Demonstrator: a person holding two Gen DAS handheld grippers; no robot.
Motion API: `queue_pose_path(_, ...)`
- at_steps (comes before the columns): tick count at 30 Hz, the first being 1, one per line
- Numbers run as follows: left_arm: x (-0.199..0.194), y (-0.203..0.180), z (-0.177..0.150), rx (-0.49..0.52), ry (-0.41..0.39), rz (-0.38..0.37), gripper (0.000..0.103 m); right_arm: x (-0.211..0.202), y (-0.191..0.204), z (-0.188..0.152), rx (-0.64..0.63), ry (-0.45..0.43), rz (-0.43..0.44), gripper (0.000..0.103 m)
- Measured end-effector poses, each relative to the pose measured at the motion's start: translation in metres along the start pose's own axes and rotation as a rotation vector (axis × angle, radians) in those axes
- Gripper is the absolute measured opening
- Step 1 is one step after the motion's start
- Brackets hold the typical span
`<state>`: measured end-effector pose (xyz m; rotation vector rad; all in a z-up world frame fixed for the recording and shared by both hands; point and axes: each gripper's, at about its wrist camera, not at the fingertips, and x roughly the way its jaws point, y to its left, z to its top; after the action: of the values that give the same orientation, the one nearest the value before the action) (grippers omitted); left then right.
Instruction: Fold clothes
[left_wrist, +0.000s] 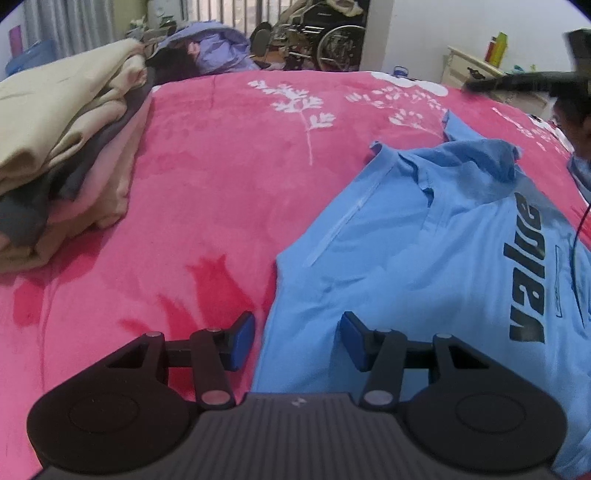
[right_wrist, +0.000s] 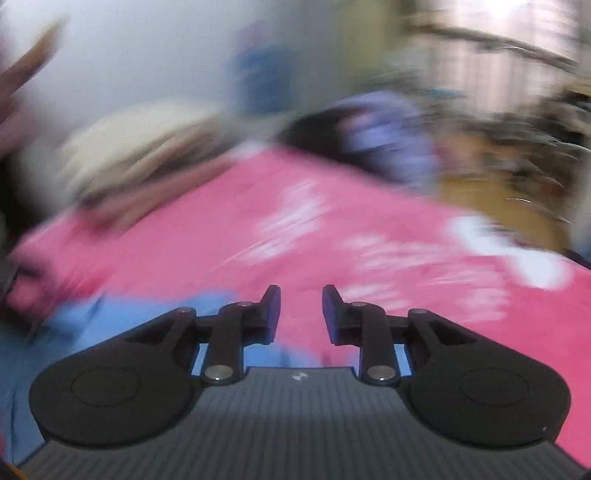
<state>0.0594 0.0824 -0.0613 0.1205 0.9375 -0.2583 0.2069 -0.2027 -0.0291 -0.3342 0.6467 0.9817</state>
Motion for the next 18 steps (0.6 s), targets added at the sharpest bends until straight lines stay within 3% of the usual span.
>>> queue_pose_path(10, 0.012, -0.008, 0.0, 0.094, -0.042, -0.018, 0.037, 0.109, -0.04, 0.024, -0.123, 0.242, 0.22, 0.024)
queue_pose_path(14, 0.013, -0.013, -0.001, 0.117, -0.047, -0.025, 0.028, 0.117, -0.033, 0.023, -0.175, 0.281, 0.253, 0.026)
queue_pose_path(18, 0.012, -0.021, -0.002, 0.142, -0.055, -0.027, 0.012, 0.101, -0.023, 0.016, -0.152, 0.281, 0.254, 0.021)
